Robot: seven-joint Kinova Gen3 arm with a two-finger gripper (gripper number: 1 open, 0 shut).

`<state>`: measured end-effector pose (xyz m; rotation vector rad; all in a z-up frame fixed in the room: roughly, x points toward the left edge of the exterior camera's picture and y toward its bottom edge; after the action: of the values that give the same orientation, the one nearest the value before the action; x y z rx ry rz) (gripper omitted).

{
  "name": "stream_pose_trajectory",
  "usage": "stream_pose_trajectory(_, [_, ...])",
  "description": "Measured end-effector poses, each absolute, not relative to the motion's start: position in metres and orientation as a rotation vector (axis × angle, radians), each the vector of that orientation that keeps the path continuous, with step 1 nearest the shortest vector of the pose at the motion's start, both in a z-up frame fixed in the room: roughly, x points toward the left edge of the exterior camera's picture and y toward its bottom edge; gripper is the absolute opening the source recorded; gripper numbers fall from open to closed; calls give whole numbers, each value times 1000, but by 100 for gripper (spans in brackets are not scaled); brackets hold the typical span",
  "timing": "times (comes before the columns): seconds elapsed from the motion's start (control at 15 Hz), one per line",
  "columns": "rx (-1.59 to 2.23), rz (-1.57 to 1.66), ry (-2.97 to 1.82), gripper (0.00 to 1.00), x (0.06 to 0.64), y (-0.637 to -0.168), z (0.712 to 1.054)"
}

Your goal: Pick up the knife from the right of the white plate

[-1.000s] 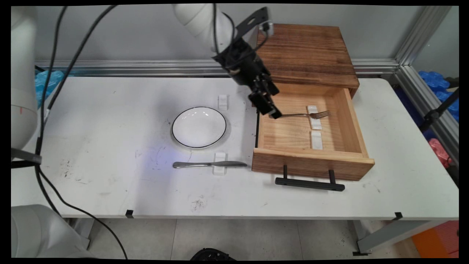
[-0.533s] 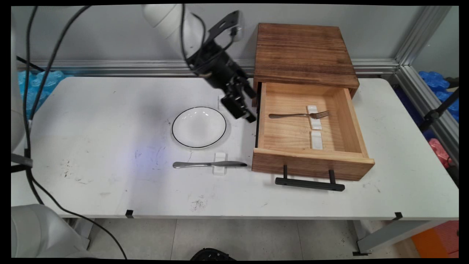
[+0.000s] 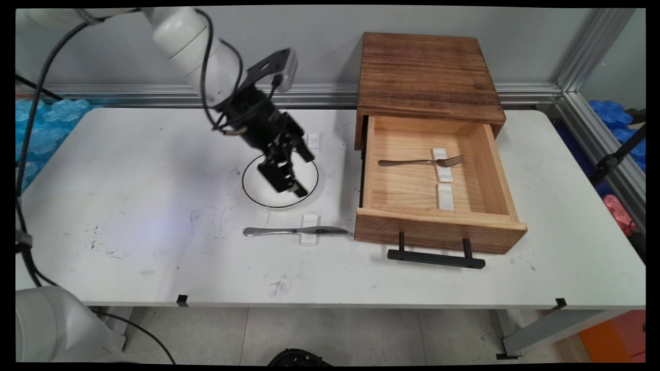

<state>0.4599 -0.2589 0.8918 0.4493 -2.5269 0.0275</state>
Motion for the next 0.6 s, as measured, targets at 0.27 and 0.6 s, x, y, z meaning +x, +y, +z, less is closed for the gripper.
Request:
stream_pose_trajectory(0.27, [459,12,-2585,100,471,-237,871])
stream_pose_trajectory(0.6, [485,15,-2624,100,472,-219,845])
